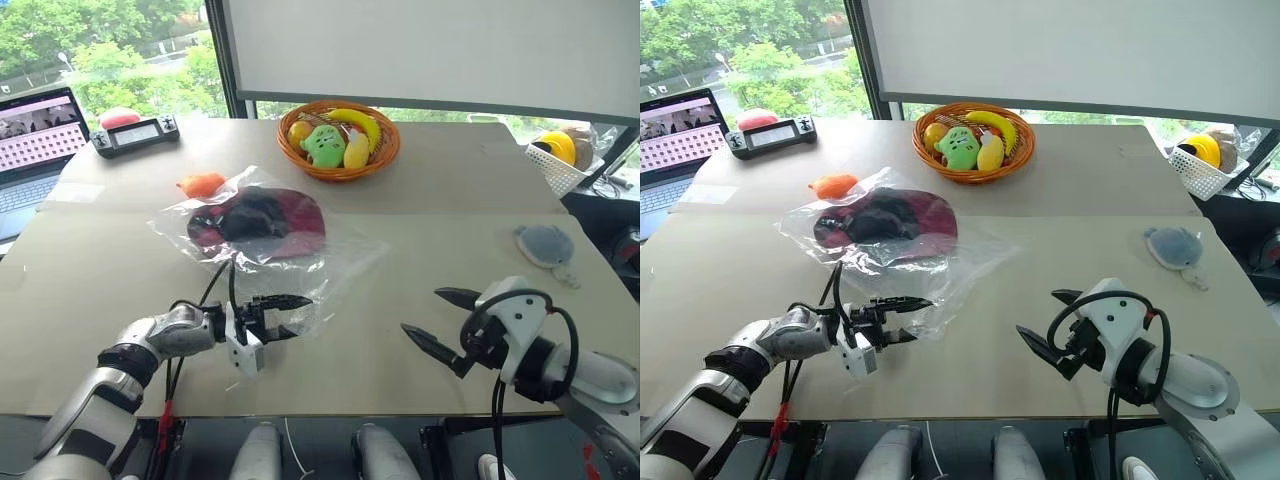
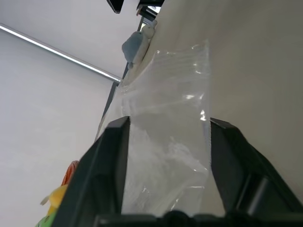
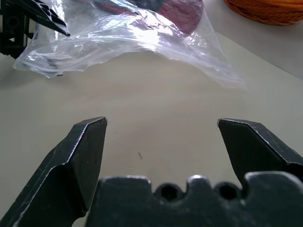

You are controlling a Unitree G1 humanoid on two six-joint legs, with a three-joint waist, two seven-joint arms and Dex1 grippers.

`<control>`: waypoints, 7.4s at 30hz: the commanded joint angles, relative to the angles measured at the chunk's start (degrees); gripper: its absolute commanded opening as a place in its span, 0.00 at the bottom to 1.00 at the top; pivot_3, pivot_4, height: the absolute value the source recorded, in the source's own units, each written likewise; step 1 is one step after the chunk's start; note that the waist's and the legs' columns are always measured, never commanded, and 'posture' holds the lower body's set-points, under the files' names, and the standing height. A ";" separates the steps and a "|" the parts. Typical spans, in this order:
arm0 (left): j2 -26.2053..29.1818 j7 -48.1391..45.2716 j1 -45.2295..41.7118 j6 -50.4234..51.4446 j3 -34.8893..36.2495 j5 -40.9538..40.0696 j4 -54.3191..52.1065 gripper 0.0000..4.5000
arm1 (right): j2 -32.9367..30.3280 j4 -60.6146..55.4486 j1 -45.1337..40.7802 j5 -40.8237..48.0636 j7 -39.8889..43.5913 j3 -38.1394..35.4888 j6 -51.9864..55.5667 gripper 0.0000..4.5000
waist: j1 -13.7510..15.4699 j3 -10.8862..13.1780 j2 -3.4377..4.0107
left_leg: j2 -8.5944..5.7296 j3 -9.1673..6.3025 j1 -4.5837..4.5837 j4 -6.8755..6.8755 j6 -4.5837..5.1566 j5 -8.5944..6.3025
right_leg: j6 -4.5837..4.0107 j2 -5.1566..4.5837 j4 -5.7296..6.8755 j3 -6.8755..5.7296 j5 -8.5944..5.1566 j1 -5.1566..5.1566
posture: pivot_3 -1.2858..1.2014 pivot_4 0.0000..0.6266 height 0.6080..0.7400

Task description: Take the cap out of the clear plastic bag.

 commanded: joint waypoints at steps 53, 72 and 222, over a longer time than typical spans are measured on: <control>11.61 6.48 22.63 27.14 24.05 -9.31 9.74 0.32 | 3.81 15.04 -20.63 -8.70 8.82 15.39 -7.05 1.00 | -2.03 -0.89 1.55 | 0.28 0.66 1.10 -0.07 0.01 -0.01 | -0.20 0.16 0.86 0.52 -0.19 0.13 | 0.52 0.24 0.96; 17.74 6.38 28.68 14.77 27.75 -12.07 18.33 0.99 | 4.87 16.74 -21.18 -10.04 10.54 15.92 -8.02 1.00 | -3.24 -0.85 1.29 | 0.27 1.00 1.05 -0.87 -0.09 -0.10 | -0.05 0.19 0.33 0.94 -0.32 -0.08 | 0.52 0.24 0.96; -0.20 -44.11 -5.94 104.94 34.09 -56.79 -37.35 0.02 | 54.01 49.10 -54.01 -11.82 -5.66 15.69 1.69 1.00 | -2.87 -0.03 0.12 | 0.41 0.60 -0.31 0.05 0.06 -0.22 | -0.60 0.43 0.85 0.67 0.10 -1.06 | 0.52 0.24 0.96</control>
